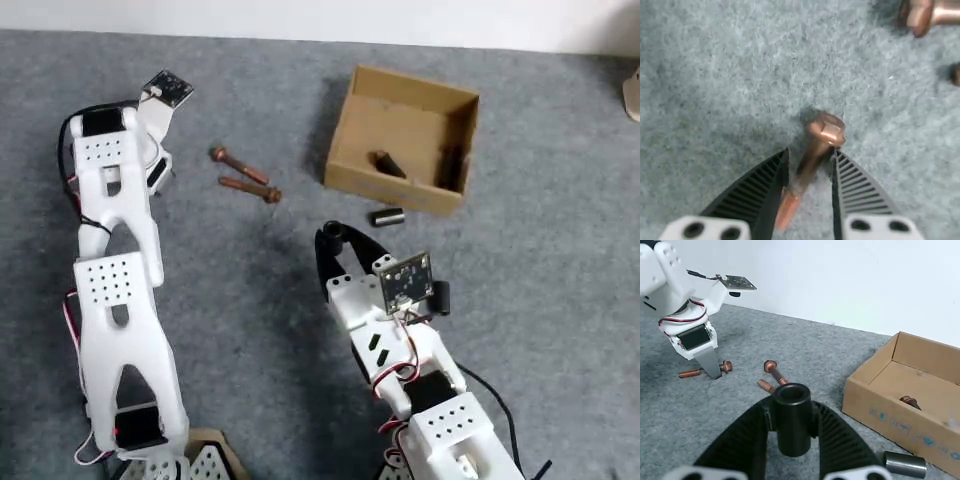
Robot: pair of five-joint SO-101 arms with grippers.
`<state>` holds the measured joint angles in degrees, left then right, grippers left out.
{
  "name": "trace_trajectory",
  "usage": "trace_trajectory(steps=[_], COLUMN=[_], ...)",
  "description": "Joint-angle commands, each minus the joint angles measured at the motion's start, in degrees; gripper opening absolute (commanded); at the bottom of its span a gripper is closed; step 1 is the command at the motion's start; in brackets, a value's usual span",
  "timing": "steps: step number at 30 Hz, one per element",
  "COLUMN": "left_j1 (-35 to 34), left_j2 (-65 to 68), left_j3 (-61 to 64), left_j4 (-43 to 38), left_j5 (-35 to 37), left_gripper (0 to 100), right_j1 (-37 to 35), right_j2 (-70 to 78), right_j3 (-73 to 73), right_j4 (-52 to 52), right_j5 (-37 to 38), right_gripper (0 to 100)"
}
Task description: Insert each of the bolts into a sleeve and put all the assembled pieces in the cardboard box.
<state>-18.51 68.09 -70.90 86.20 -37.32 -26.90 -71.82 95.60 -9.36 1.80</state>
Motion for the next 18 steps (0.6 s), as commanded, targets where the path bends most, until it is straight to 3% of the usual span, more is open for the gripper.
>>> trace_trajectory(steps=[1,5,8,12,18], left_j1=[1.9,3.7,4.6,4.4,1.3], left_j2=[3.2,6.5,6.7,6.7,2.3], left_j3=[-5.1,-8.6,-13.5,-25.3,-22.6], left_j4=[0.0,1.7,8.4,14.9,15.5], left_j5=[-0.4,-0.2,1.5,12.5,31.2], left_gripper=[14,0,1,1,0], right_j1=[-0.7,-0.7,-0.7,-0.7,-0.8], right_j2=[-0.5,-0.5,-0.5,-0.5,-0.5], right_j3=[3.0,3.0,3.0,3.0,3.1], right_j4=[-1.3,-1.3,-1.3,-1.3,-1.4], right_j5=[-0.6,-0.6,-0.6,-0.6,-0.6], right_gripper=[0.5,0.5,0.5,0.5,0.5])
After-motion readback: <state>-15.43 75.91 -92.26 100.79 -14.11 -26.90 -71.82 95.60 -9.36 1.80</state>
